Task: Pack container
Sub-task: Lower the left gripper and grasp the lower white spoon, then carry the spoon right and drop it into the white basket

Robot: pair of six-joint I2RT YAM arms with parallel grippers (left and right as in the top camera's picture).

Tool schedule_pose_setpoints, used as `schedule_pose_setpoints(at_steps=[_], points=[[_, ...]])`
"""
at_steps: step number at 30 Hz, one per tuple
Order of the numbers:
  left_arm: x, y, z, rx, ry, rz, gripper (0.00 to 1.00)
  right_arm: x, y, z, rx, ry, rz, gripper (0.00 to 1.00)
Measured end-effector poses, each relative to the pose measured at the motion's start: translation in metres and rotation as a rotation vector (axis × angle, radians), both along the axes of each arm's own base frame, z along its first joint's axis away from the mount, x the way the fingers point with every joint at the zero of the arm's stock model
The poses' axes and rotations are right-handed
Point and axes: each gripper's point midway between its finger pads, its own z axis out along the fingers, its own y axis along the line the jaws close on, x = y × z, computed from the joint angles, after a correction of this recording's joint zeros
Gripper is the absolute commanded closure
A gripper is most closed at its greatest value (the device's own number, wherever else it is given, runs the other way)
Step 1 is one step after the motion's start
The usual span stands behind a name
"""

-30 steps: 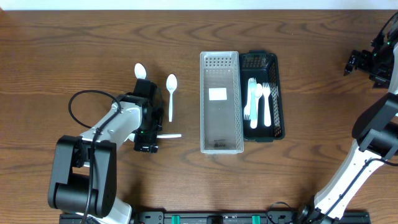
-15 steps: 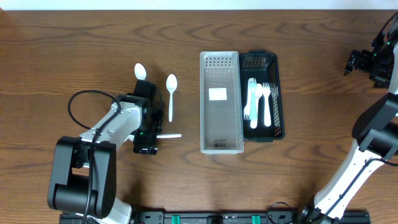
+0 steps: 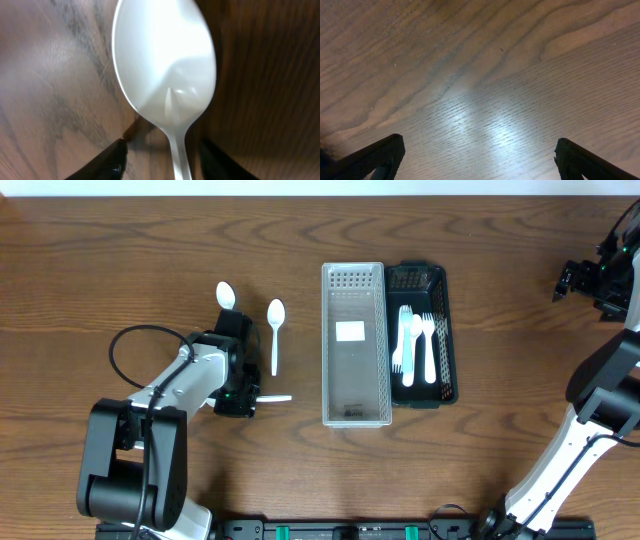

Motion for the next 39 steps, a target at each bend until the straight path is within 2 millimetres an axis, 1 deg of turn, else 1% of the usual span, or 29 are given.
schedule_pose_setpoints(at_steps=[8, 10, 13, 15, 19, 21, 22, 23, 24, 26, 32, 39], points=[[-0.0012, 0.0004, -0.0003, 0.001, 0.004, -0.002, 0.66, 0.0, 0.0, 0.0, 0.0, 0.0, 0.0, 0.01], [-0.001, 0.0003, -0.0003, 0.001, 0.003, -0.002, 0.69, 0.0, 0.0, 0.0, 0.0, 0.0, 0.0, 0.01], [0.0, 0.0002, -0.0003, 0.001, -0.001, 0.0, 0.78, 0.0, 0.0, 0.0, 0.0, 0.0, 0.0, 0.01], [-0.0002, 0.0006, -0.0005, 0.003, -0.001, -0.001, 0.79, 0.0, 0.0, 0.0, 0.0, 0.0, 0.0, 0.01], [-0.0002, 0.0007, -0.0005, 0.004, -0.001, -0.003, 0.79, 0.0, 0.0, 0.0, 0.0, 0.0, 0.0, 0.01], [-0.0002, 0.0007, -0.0005, 0.003, -0.001, -0.007, 0.81, 0.0, 0.0, 0.0, 0.0, 0.0, 0.0, 0.01], [-0.0001, 0.0008, -0.0005, 0.004, -0.002, -0.013, 0.87, 0.0, 0.0, 0.0, 0.0, 0.0, 0.0, 0.01], [-0.0001, 0.0009, -0.0005, 0.004, -0.003, -0.018, 0.89, 0.0, 0.0, 0.0, 0.0, 0.0, 0.0, 0.01], [-0.0002, 0.0013, -0.0006, 0.006, -0.003, -0.021, 0.9, 0.0, 0.0, 0.0, 0.0, 0.0, 0.0, 0.01], [-0.0006, 0.0016, -0.0008, 0.007, -0.002, -0.028, 0.94, 0.0, 0.0, 0.0, 0.0, 0.0, 0.0, 0.01], [-0.0005, 0.0025, -0.0008, 0.011, -0.005, -0.059, 0.94, 0.0, 0.0, 0.0, 0.0, 0.0, 0.0, 0.01], [0.001, 0.0077, 0.0002, 0.036, -0.02, -0.196, 0.94, 0.0, 0.0, 0.0, 0.0, 0.0, 0.0, 0.01]])
